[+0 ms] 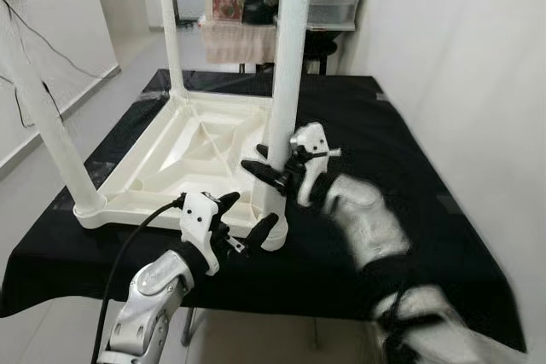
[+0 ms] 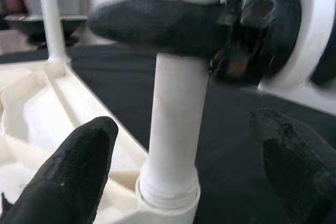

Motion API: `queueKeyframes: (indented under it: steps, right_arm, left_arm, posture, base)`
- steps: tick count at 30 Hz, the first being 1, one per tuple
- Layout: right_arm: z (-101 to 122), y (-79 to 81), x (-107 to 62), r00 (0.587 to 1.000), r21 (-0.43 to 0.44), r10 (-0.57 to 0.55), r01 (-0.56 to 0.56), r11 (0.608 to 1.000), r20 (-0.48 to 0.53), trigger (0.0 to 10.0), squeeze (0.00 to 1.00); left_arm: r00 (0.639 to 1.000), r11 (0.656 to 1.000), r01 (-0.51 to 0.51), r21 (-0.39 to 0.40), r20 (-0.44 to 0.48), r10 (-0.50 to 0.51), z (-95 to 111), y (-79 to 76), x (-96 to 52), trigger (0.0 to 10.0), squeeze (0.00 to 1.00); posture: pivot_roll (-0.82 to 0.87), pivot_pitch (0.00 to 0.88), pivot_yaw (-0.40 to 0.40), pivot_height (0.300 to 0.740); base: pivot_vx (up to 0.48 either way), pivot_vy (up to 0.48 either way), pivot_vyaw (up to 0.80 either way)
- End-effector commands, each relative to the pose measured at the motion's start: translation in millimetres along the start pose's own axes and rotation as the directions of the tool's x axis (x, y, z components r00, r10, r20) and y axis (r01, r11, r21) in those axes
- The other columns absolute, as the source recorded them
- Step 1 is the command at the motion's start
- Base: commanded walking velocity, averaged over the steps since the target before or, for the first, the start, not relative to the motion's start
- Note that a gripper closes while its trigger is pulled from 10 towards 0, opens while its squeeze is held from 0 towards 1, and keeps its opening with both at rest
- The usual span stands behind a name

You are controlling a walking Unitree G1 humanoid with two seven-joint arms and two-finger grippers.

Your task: Building children table

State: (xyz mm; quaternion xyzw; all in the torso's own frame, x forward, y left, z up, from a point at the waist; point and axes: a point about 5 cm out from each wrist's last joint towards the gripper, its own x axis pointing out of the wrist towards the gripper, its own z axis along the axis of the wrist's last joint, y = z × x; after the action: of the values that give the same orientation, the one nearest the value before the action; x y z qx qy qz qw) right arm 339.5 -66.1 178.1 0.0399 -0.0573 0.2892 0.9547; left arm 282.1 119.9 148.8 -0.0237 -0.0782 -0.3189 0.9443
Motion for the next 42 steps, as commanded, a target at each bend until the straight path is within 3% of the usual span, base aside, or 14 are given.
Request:
queueKeyframes:
  steps: [1,13,14,15,16,17,18,25,26,28,29,36,37,42]
  right_arm:
    - [-7,0.8,-8.7,0.998,0.007,-0.062,0.062,0.998,-0.019,0.0,0.0]
    - [-16,-2.4,1.8,0.994,-0.007,-0.045,0.045,0.999,-0.102,0.0,0.0]
    - [-16,-5.4,1.6,0.991,-0.008,-0.067,0.066,0.998,-0.115,4.5,0.0]
    - [-16,-5.4,1.6,0.991,-0.008,-0.067,0.066,0.998,-0.115,4.5,0.0]
    - [-16,-5.7,1.5,0.991,0.004,-0.039,0.04,0.999,-0.129,10.0,0.0]
    - [-16,-5.7,1.5,0.991,0.004,-0.039,0.04,0.999,-0.129,10.0,0.0]
    - [-13,-4.8,2.2,0.991,0.01,0.022,-0.02,1.0,-0.135,10.0,1.0]
    - [13,-0.4,5.6,0.927,-0.037,0.355,-0.362,0.932,-0.118,10.0,1.0]
    - [21,-1.0,5.5,0.88,-0.083,0.459,-0.47,0.879,-0.122,10.0,0.0]
    - [27,-2.9,6.1,0.837,-0.114,0.53,-0.544,0.831,-0.132,10.0,0.0]
    - [35,-9.1,8.8,0.762,-0.109,0.63,-0.646,0.755,-0.15,10.0,0.0]
    - [32,-19.3,14.2,0.721,-0.026,0.672,-0.685,0.728,-0.169,10.0,0.0]
    - [30,-22.0,15.3,0.719,-0.006,0.672,-0.683,0.73,-0.179,1.4,0.0]
    - [20,-29.9,14.3,0.723,0.049,0.658,-0.665,0.746,-0.21,0.0,0.0]
  left_arm:
    - [1.0,1.0,0.005,0.005,-0.009,-0.005,0,1.6,-0.9,10.0,0.0]
    - [1.0,1.0,-0.025,-0.004,0.005,0.025,1,3.2,-1.8,10.0,0.0]
    - [1.0,1.0,-0.026,-0.006,0.005,0.026,0,3.1,-1.1,10.0,0.0]
    - [1.0,1.0,-0.026,-0.006,0.005,0.026,0,3.1,-1.1,10.0,0.0]
    - [1.0,1.0,-0.023,-0.008,0.004,0.023,0,2.3,0.0,10.0,0.0]
    - [1.0,1.0,-0.023,-0.008,0.004,0.023,0,2.3,0.0,10.0,0.0]
    - [1.0,1.0,-0.02,-0.009,0.003,0.02,0,1.3,0.8,10.0,0.0]
    - [1.0,1.0,-0.017,-0.013,0.004,0.018,-1,-1.0,1.3,10.0,0.0]
    - [1.0,1.0,-0.017,-0.012,0.004,0.017,-1,-1.4,1.3,10.0,0.0]
    - [1.0,1.0,-0.017,-0.011,0.003,0.017,-1,-1.7,1.3,10.0,0.0]
    - [1.0,1.0,-0.017,-0.008,0.002,0.017,-2,-1.8,1.0,10.0,0.0]
    - [1.0,1.0,-0.017,0.0,-0.002,0.017,-2,-2.5,0.6,10.0,0.0]
    - [1.0,1.0,-0.017,0.002,-0.003,0.017,-2,-2.8,0.0,10.0,0.0]
    - [1.0,1.0,-0.015,0.005,-0.006,0.015,-2,-3.8,-1.5,10.0,0.0]
  posture:
    - [-0.05,0.0,-0.041,0.74]
    - [-0.04,0.0,-0.063,0.74]
    - [-0.05,0.0,-0.066,0.74]
    - [-0.05,0.0,-0.066,0.74]
    - [-0.04,0.0,-0.068,0.74]
    - [-0.04,0.0,-0.068,0.74]
    - [-0.04,0.0,-0.071,0.74]
    - [-0.03,0.0,-0.084,0.74]
    - [-0.02,0.0,-0.089,0.74]
    - [-0.02,0.0,-0.09,0.74]
    - [-0.01,0.0,-0.095,0.74]
    - [0.0,0.0,-0.096,0.74]
    - [0.0,0.0,-0.095,0.74]
    - [0.01,0.0,-0.091,0.74]
  base:
    - [0.0,0.0,0.0]
    - [0.0,0.0,0.0]
    - [0.0,0.0,0.0]
    - [0.0,0.0,0.0]
    - [0.0,0.0,0.0]
    - [0.0,0.0,0.0]
    - [0.0,0.0,0.0]
    - [0.0,0.0,0.0]
    - [0.0,0.0,0.0]
    - [0.0,0.0,0.0]
    - [0.0,0.0,0.0]
    - [0.0,0.0,0.0]
    - [0.0,0.0,0.0]
    - [0.0,0.0,0.0]
